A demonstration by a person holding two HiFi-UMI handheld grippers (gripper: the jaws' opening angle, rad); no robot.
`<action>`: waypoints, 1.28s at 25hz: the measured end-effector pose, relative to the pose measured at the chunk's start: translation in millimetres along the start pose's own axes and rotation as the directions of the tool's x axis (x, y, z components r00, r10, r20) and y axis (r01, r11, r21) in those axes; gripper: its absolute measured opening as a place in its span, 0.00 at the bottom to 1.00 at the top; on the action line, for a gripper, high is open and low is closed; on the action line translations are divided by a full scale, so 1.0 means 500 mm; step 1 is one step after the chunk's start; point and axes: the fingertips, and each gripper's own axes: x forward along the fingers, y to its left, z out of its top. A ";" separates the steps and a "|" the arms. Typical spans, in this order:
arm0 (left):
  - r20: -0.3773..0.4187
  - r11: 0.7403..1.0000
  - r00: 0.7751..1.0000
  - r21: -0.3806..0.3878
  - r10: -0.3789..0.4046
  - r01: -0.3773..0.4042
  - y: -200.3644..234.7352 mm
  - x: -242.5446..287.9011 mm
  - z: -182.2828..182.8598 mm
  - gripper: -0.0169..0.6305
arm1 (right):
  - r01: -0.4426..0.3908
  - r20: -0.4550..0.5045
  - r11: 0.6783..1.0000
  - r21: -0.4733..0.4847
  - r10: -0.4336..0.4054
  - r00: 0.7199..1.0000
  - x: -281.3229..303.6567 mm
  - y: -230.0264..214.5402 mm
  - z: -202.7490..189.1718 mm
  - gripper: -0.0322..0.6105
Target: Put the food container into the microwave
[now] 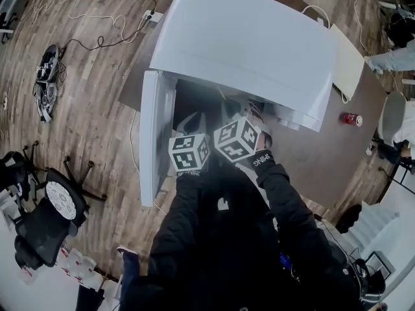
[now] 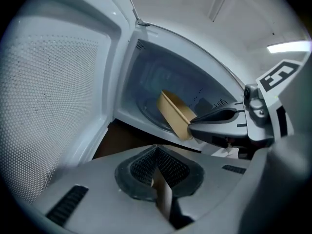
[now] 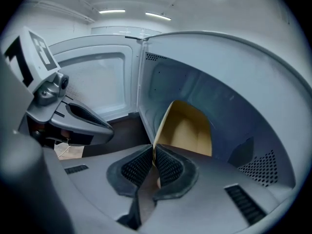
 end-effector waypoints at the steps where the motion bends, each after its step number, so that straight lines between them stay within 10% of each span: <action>1: -0.001 1.000 1.000 0.000 -0.001 0.001 0.000 0.003 0.001 0.08 | 0.002 -0.001 1.000 0.000 -0.002 1.000 0.004 -0.004 0.001 0.11; 32: 0.002 1.000 1.000 0.012 0.008 -0.008 -0.010 -0.001 0.013 0.08 | 0.013 0.109 0.998 0.065 -0.021 0.994 -0.013 -0.038 0.037 0.15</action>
